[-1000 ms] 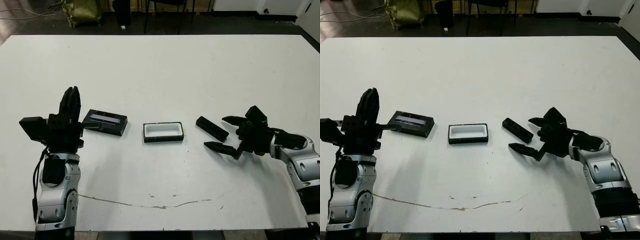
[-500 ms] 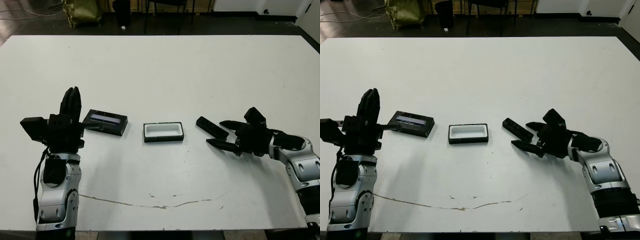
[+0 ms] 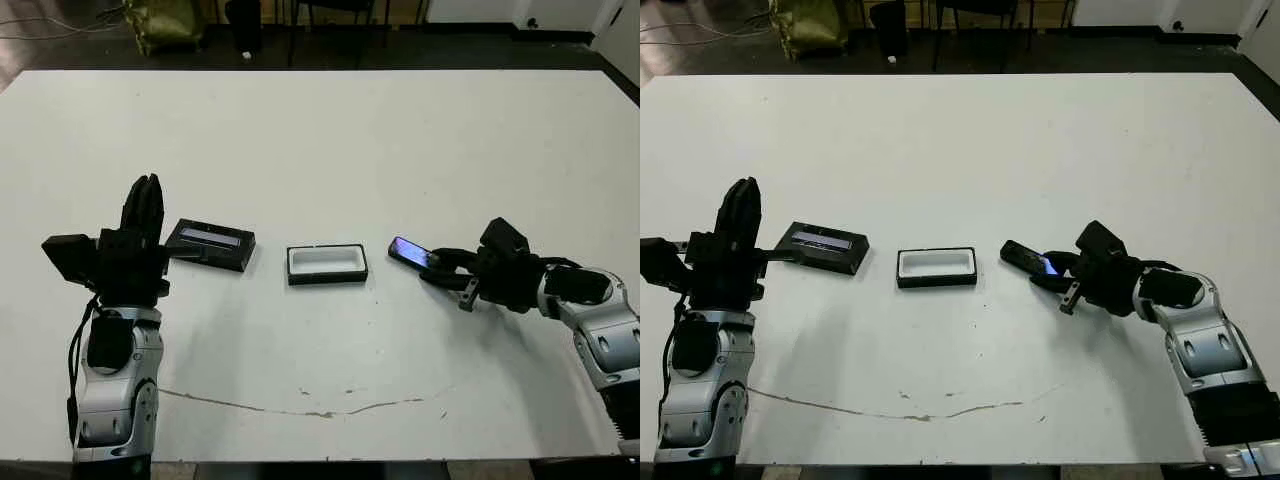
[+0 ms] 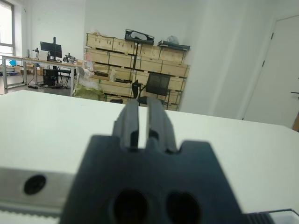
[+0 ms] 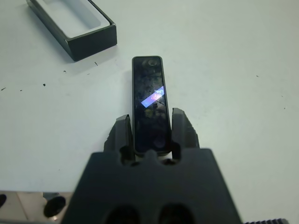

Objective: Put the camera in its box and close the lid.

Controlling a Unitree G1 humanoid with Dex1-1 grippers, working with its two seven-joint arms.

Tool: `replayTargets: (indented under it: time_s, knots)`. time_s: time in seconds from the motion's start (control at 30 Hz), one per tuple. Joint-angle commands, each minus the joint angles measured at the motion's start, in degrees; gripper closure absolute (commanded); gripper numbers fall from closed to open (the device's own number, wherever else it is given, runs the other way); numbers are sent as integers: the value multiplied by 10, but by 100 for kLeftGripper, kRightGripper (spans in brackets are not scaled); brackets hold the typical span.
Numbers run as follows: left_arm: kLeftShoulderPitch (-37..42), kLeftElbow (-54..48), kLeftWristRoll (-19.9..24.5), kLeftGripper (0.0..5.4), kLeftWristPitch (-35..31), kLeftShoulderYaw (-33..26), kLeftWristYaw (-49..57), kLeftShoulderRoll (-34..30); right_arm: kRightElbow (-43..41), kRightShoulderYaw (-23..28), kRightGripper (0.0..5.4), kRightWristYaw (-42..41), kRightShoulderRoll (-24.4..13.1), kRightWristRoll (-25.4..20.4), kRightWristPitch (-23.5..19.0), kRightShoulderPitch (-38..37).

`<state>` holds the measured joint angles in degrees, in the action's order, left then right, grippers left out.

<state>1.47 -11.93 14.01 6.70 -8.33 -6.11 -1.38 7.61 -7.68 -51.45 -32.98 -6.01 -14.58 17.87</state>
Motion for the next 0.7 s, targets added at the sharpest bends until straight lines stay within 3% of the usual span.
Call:
replayTargets:
  time_s: [0.03,0.1,0.2,0.3,0.43,0.6,0.7]
  knots:
    - [-10,11,-2,540,-2,-1,1,-1,14,-4,506,-4,-7,6,-11,-2]
    - [-10,11,-1,540,-3,-1,1,0,12,1,506,1,-7,4,-8,2]
    - [-11,10,-2,540,-3,0,1,0,52,39,507,-35,11,-58,2,25]
    - [-10,13,-2,540,0,-1,0,-1,87,65,508,-69,18,-112,-33,69]
    - [-11,11,-2,540,-1,0,1,-1,96,69,509,-77,5,-124,-76,142]
    - [-10,16,-5,540,4,0,-1,-1,188,46,509,-136,23,-109,-33,250]
    - [-10,19,-3,540,7,1,-2,-1,274,18,509,-166,41,-75,24,313]
